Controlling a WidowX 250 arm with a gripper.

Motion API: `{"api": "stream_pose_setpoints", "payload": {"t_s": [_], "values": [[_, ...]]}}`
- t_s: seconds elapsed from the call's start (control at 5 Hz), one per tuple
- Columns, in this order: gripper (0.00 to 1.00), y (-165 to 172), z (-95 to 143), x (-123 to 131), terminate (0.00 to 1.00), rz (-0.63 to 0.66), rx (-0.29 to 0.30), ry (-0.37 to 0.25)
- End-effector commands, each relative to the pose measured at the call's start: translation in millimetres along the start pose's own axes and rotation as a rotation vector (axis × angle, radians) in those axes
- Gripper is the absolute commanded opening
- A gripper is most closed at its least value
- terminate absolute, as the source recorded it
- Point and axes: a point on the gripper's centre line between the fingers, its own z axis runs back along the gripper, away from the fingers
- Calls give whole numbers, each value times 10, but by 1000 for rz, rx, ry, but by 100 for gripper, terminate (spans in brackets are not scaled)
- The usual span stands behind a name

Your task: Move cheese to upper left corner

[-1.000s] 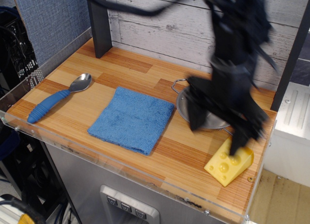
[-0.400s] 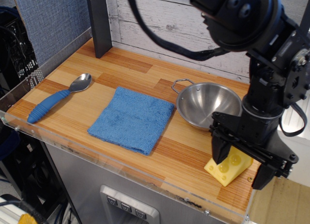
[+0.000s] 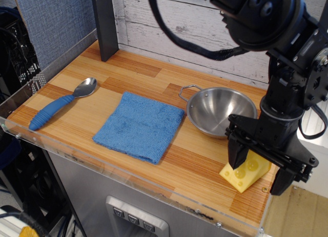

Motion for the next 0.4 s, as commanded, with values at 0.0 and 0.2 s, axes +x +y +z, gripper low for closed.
{"api": "stream_pose_setpoints", "payload": {"t_s": [0.0, 0.2], "values": [[100, 173, 124, 96, 0, 30, 17, -37], [100, 163, 113, 96, 0, 26, 18, -35]]}}
